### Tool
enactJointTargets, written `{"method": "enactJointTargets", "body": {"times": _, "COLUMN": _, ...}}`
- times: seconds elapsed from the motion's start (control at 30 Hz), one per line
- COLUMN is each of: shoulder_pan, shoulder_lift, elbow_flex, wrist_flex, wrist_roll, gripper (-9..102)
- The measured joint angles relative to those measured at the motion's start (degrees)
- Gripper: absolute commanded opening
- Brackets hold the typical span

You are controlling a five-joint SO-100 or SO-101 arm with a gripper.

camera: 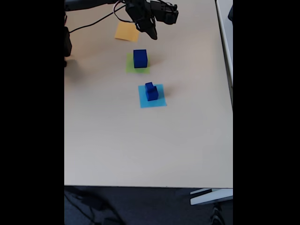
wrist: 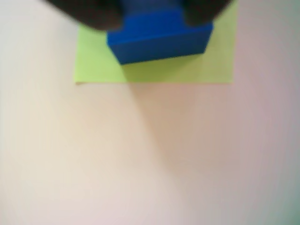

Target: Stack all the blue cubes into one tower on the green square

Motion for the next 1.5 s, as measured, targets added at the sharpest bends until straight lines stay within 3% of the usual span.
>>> {"method": "enactJointTargets", "body": {"times": 0.27, "shoulder_pan": -1.49, "shoulder_lift": 0.35, "elbow_flex": 4.48, "wrist_flex": -0.79, "wrist_roll": 1.49, "gripper": 0}}
{"method": "enactJointTargets", "body": {"times": 0.5, "shoulder_pan": 0.53, "shoulder_lift": 1.41, "elbow_flex": 14.85, "wrist_flex": -10.99, "wrist_roll": -2.55, "gripper": 0}}
{"method": "enactJointTargets", "body": {"times": 1.5, "shoulder_pan": 0.0, "shoulder_lift": 7.56, "elbow_flex": 39.02, "wrist_flex": -29.0, "wrist_roll": -0.88, "gripper": 0}}
